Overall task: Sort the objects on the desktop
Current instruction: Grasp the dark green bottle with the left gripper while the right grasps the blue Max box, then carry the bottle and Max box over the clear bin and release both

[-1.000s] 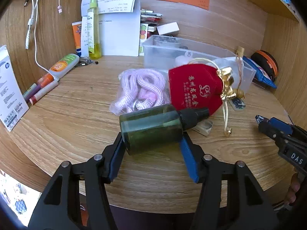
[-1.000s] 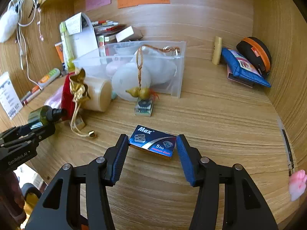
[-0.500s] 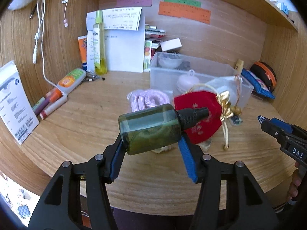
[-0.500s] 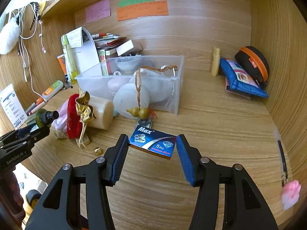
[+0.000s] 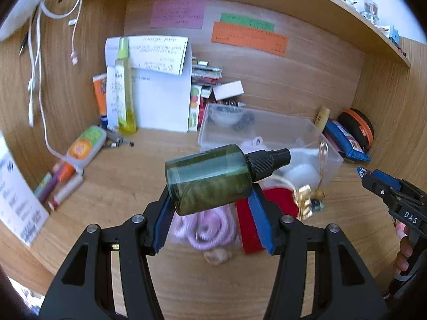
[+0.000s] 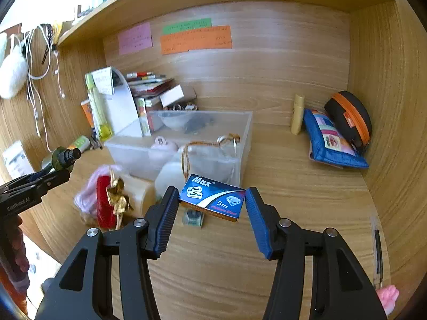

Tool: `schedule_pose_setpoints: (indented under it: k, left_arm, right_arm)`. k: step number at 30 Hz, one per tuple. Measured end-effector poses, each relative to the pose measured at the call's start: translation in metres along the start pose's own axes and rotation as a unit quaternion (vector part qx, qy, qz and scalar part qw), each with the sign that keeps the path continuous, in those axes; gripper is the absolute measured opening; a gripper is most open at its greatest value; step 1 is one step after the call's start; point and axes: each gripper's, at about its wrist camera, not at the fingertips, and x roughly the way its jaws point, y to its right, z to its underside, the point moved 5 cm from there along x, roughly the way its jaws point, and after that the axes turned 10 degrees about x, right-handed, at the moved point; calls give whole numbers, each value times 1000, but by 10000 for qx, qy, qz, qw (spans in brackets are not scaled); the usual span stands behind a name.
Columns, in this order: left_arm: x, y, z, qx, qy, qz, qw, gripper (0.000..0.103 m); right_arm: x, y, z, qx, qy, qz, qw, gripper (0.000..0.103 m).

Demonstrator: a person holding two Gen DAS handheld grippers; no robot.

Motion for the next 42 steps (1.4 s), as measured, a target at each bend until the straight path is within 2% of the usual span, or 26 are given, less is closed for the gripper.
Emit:
schedule_pose_setpoints:
  k: [9,13,20,27,33,42]
  left_arm:
    - [17,-7,-38,197,8,230,9995,55]
    - [28,-10,-56,360,8,172,9992,55]
    - [47,-18,-85,275,-48,482,9984,55]
    - [73,-13,-107,447,-145,605,9971,55]
    - [98,-1,-114,594,-305,767,9948,55]
    - [147,22,-122,719,-839,1262,9858,55]
  right_arm:
    - [11,-4,-28,-131,89,39,9999,48]
    - [19,-7,-45,-227,155,67,9996,48]
    - [34,-17,-73,-277,145,-276,9991,49]
    - [58,-23,-97,-431,106,-337,9984,49]
    - [84,-23,-107,-492,-57,-314,9983,49]
    - [125,-26,-112,-652,-245,-56,9976,49]
